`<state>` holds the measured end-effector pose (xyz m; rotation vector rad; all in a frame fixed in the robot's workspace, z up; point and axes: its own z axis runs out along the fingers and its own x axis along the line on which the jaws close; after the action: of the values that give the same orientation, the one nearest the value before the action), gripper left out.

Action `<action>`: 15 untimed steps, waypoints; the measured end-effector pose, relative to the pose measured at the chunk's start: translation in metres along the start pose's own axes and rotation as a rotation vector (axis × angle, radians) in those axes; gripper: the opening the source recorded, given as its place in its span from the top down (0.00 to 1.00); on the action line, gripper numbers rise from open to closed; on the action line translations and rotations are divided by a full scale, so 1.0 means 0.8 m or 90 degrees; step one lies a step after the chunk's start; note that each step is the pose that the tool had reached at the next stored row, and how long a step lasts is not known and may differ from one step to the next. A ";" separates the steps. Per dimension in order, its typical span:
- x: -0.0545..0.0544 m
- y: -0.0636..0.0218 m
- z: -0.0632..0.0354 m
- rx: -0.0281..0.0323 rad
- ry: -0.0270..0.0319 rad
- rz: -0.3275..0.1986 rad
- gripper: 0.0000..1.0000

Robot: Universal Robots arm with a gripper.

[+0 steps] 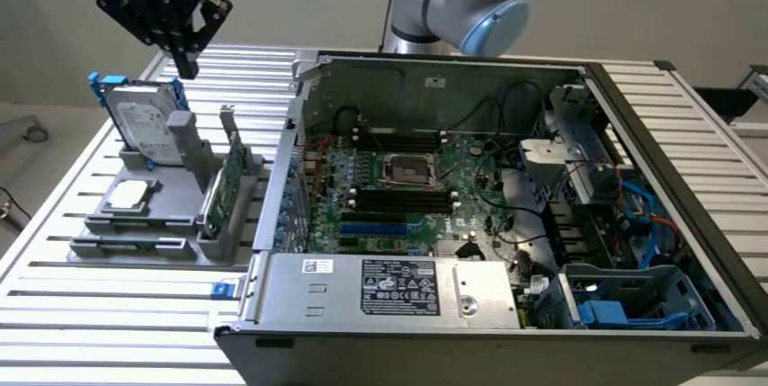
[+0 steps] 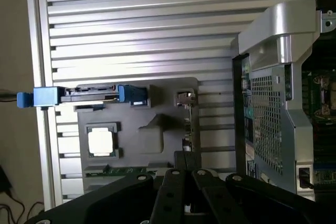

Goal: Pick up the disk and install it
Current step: 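Reach for the disk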

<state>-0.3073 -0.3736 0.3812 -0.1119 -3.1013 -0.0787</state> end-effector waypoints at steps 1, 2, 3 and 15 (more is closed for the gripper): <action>0.006 0.001 0.001 -0.0008 0.0000 0.000 0.89; 0.011 0.002 0.002 -0.0019 0.0001 0.000 0.89; 0.016 0.003 0.002 -0.0032 0.0002 0.000 0.89; 0.079 0.016 0.015 -0.0189 0.0014 -0.001 0.89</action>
<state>-0.3697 -0.3557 0.3723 -0.1109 -3.0988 -0.1248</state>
